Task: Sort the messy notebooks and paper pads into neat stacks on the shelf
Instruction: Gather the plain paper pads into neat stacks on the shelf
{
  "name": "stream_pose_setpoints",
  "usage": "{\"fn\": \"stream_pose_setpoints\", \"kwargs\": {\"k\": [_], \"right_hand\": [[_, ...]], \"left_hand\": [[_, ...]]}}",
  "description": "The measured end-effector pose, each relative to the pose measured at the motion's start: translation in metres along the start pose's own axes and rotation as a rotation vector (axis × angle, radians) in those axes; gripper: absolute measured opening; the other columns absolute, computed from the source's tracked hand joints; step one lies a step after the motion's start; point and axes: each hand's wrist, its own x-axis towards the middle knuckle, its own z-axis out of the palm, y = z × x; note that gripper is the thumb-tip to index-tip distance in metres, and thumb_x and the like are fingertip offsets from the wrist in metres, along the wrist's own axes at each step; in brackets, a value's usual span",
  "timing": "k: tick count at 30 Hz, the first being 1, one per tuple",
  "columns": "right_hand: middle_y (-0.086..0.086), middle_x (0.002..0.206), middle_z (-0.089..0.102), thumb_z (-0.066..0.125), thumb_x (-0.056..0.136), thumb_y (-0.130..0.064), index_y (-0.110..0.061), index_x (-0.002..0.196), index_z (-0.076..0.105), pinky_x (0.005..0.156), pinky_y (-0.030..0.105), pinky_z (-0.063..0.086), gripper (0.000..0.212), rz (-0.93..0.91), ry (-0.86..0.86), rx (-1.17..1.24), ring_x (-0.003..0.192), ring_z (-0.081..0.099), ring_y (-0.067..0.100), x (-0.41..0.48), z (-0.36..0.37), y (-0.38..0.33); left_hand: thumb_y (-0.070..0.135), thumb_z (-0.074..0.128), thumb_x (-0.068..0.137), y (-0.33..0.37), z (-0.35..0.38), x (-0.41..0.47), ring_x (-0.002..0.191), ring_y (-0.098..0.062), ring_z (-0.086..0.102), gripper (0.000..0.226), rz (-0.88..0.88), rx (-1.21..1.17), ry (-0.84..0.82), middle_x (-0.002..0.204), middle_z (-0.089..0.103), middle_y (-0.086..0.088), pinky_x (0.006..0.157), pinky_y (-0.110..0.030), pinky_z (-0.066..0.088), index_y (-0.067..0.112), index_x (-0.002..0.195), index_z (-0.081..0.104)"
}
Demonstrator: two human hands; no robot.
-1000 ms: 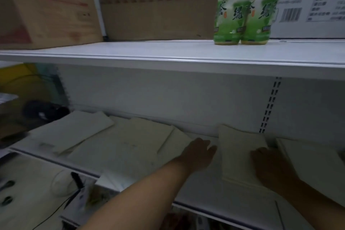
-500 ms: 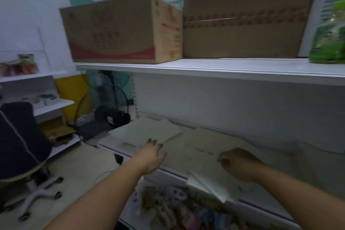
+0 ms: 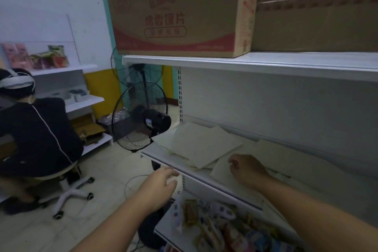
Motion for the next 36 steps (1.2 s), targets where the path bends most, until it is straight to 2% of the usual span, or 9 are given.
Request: {"fn": "stream_pose_setpoints", "kwargs": {"k": [5,8,17,21,23,25,29,32,36], "right_hand": [[0.007,0.092,0.064,0.047,0.092,-0.02,-0.018,0.083,0.054,0.064,0.023,0.036,0.011,0.051,-0.026,0.068,0.086,0.059,0.021,0.051,0.013,-0.005],[0.001,0.061,0.051,0.051,0.089,-0.025,-0.015,0.061,0.045,0.05,0.025,0.034,0.03,0.15,-0.081,0.083,0.059,0.052,0.016,0.074,0.016,-0.002],[-0.002,0.036,0.052,0.063,0.088,-0.025,-0.013,0.05,0.054,0.042,0.017,0.041,0.041,0.268,-0.24,0.343,0.032,0.048,0.009,0.093,0.013,0.008],[-0.002,0.046,0.053,0.056,0.091,-0.037,-0.018,0.051,0.049,0.051,0.016,0.037,0.045,0.208,-0.179,0.107,0.042,0.048,0.004,0.088,0.015,0.008],[-0.003,0.053,0.048,0.054,0.09,-0.04,-0.02,0.054,0.043,0.053,0.016,0.032,0.043,0.197,-0.122,0.004,0.05,0.045,0.002,0.086,0.019,0.006],[-0.004,0.054,0.045,0.057,0.089,-0.041,-0.023,0.052,0.041,0.052,0.016,0.031,0.044,0.224,-0.055,-0.005,0.053,0.043,-0.001,0.087,0.023,0.003],[-0.009,0.058,0.049,0.057,0.09,-0.037,-0.029,0.057,0.047,0.053,0.016,0.031,0.036,0.366,0.065,0.021,0.057,0.047,-0.001,0.085,0.03,-0.015],[-0.012,0.102,0.063,0.056,0.091,-0.035,-0.032,0.101,0.063,0.075,0.016,0.039,0.012,0.356,0.231,0.088,0.095,0.06,0.006,0.083,0.043,-0.05],[-0.008,0.158,0.004,0.048,0.085,-0.063,-0.029,0.15,0.016,0.118,0.028,0.006,0.08,0.297,-0.084,-0.026,0.146,0.004,0.011,0.093,0.075,-0.099]], "left_hand": [[0.016,0.048,0.091,-0.009,-0.005,0.051,0.111,-0.008,0.055,0.033,-0.043,-0.069,-0.05,0.124,0.059,0.005,0.093,-0.021,0.044,0.03,0.118,0.06],[0.01,0.046,0.091,0.001,-0.006,0.1,0.123,-0.013,0.048,0.037,0.004,-0.011,-0.103,0.135,0.051,0.003,0.095,-0.015,0.035,0.023,0.123,0.059],[0.024,0.051,0.091,0.02,0.005,0.201,0.132,-0.02,0.039,0.05,-0.042,0.159,-0.172,0.143,0.043,-0.002,0.105,-0.029,0.034,0.02,0.14,0.04],[0.018,0.07,0.082,0.027,-0.025,0.219,0.106,-0.027,0.058,0.043,-0.243,-0.26,-0.468,0.113,0.059,-0.004,0.092,-0.036,0.05,0.012,0.121,0.052],[0.01,0.064,0.088,0.027,-0.036,0.217,0.087,-0.024,0.063,0.016,-0.289,-0.613,-0.656,0.094,0.062,-0.001,0.081,-0.037,0.055,0.019,0.099,0.057],[0.004,0.055,0.092,0.018,-0.037,0.215,0.082,-0.018,0.061,0.028,-0.221,-0.738,-0.728,0.092,0.059,0.004,0.071,-0.031,0.054,0.031,0.088,0.05],[-0.004,0.053,0.089,-0.02,-0.037,0.218,0.087,-0.023,0.064,0.041,-0.098,-0.861,-0.539,0.099,0.067,0.002,0.074,-0.034,0.054,0.034,0.104,0.055],[-0.01,0.052,0.086,-0.063,-0.054,0.226,0.086,-0.029,0.065,0.049,-0.135,-1.094,-0.296,0.099,0.069,-0.005,0.077,-0.041,0.054,0.023,0.122,0.054],[-0.008,0.05,0.087,-0.112,-0.074,0.233,0.084,-0.031,0.062,0.047,-0.197,-1.215,-0.199,0.101,0.065,-0.01,0.07,-0.038,0.051,0.021,0.124,0.051]]}}
